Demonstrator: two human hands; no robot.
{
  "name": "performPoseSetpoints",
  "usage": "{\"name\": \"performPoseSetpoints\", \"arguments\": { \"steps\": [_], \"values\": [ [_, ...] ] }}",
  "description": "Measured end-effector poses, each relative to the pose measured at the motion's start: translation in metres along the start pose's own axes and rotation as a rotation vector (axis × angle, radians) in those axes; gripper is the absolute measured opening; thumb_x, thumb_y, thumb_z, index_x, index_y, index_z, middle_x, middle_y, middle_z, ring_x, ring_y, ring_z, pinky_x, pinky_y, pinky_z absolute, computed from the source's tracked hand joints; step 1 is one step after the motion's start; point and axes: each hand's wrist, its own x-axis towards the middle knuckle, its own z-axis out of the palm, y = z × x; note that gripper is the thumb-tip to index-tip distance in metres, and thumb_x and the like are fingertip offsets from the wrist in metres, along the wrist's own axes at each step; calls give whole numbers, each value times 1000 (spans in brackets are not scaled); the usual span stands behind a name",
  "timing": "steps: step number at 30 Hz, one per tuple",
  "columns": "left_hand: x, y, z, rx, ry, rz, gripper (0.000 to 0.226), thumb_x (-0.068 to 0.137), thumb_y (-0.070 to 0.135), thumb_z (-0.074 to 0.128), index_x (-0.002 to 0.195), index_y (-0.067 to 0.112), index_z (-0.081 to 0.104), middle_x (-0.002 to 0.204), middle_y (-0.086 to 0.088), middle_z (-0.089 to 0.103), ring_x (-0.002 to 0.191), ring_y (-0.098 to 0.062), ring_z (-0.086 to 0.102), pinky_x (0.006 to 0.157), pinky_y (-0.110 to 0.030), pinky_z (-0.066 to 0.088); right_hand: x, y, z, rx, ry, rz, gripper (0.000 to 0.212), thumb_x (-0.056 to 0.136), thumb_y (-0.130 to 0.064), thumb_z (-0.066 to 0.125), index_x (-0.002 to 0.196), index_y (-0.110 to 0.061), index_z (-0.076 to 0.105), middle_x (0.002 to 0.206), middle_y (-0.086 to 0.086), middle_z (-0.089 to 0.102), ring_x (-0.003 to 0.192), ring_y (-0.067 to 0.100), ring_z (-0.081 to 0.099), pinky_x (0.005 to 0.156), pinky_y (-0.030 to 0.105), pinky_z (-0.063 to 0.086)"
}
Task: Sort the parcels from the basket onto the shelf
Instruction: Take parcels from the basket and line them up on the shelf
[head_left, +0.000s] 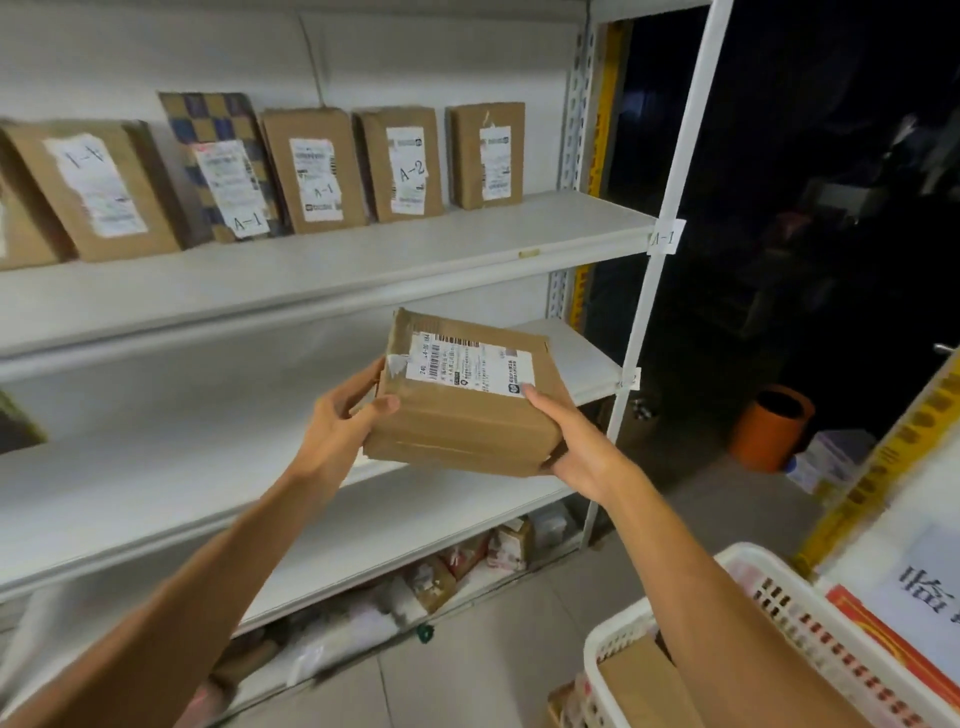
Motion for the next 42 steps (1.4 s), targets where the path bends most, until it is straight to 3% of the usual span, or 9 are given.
{"name": "performPoseSetpoints", "arguments": {
  "steps": [6,12,15,19,26,29,35,39,42],
  "values": [
    [-2,12,-68,-34,-13,27,63,70,35,58,132,30,55,124,0,65,106,-17,61,77,-34,50,30,-6,58,-39,-4,-110,66,74,-38,73,133,-50,47,123,-2,65,118,30,56,90,63,49],
    [2,18,-140,-92,-152,-96,62,78,56,62,136,48,42,136,6,55,121,-26,56,94,-53,49,57,-3,117,-58,30,-247,77,67,-34,77,137,-44,44,111,-3,71,107,21,64,82,46,57],
    [3,21,-167,-115,-121,-71,60,81,42,66,137,44,43,135,3,57,120,-28,57,89,-56,51,68,0,146,-26,49,-271,64,66,-34,77,123,-45,52,103,-7,72,98,17,67,69,36,57],
    [-3,21,-197,-120,31,-26,58,78,26,65,135,29,52,126,-3,63,115,-30,59,91,-61,48,84,9,174,-11,2,-270,61,71,-33,78,124,-45,50,108,-5,72,98,18,69,69,36,56],
    [-20,29,-250,13,137,101,59,74,38,66,131,27,57,120,-4,67,107,-22,63,80,-35,55,116,19,226,-50,-109,-103,64,69,-49,76,126,-40,49,115,-1,70,110,23,65,92,52,53],
    [-29,33,-268,86,162,99,56,77,46,65,131,31,57,122,1,66,108,-15,63,78,-29,54,129,19,243,-75,-186,-75,59,71,-48,73,125,-33,54,115,1,70,109,24,65,92,50,53],
    [-37,60,-284,28,430,56,91,52,77,72,134,54,39,133,12,57,123,-11,53,101,-46,41,151,16,290,91,-254,-44,58,72,-47,72,126,-31,57,114,3,70,107,25,66,77,39,58],
    [-40,68,-286,-142,618,27,142,35,70,84,150,38,7,143,-4,44,126,-30,49,99,-56,43,167,3,329,138,-282,-88,66,67,-46,79,127,-34,53,108,3,72,102,26,67,70,37,57],
    [-43,59,-282,-261,663,-47,152,34,59,90,149,36,-6,137,-6,43,126,-34,49,95,-58,45,170,2,366,202,-322,-85,75,62,-46,83,129,-39,48,104,0,73,97,23,68,63,37,57]
  ]
}}
